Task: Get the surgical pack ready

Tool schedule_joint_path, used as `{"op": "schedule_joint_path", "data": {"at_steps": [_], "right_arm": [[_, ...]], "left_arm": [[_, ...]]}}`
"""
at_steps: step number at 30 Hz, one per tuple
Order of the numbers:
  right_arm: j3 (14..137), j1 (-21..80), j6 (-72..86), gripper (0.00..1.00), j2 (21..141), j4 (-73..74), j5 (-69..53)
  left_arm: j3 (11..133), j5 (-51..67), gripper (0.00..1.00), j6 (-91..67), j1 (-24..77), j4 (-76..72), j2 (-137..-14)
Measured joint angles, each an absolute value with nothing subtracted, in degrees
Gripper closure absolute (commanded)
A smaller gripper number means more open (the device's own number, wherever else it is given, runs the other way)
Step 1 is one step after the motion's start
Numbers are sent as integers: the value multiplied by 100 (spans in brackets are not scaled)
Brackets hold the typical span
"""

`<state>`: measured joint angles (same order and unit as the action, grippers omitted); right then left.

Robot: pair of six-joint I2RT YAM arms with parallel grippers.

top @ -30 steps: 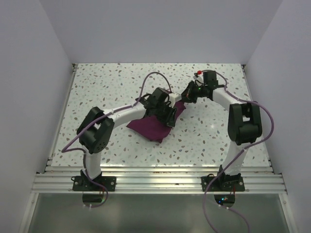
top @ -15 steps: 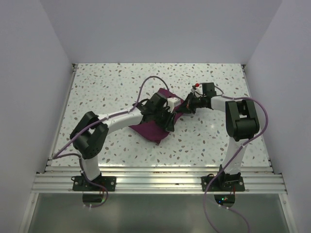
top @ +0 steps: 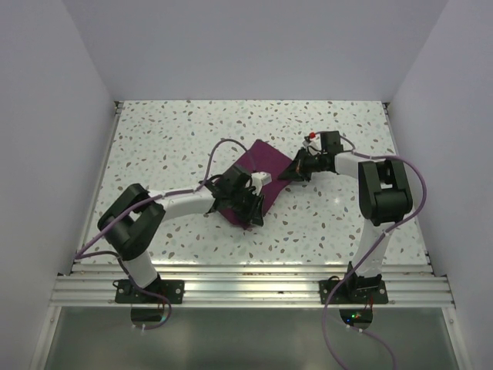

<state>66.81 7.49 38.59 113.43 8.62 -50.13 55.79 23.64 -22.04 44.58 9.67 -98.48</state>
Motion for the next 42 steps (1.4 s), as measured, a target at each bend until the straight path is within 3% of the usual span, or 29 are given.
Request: {"op": "schedule_joint_path", "data": {"at_steps": [22, 34, 40, 42], "right_arm": [[6879, 1039, 3588, 100, 10630, 1313, -5234], [6237, 913, 3743, 100, 11205, 768, -5607], [6713, 891, 3465, 100, 11371, 1138, -5531], [7059, 886, 3312, 100, 11480, 1365, -5417]], "left_arm": [[5583, 2167, 71, -1728, 3726, 1444, -9968], [5745, 2512, 71, -1667, 3264, 1492, -10206], [6073, 2648, 71, -1651, 3041, 1557, -10545], [6195, 2646, 65, -1645, 2995, 1579, -10624]]}}
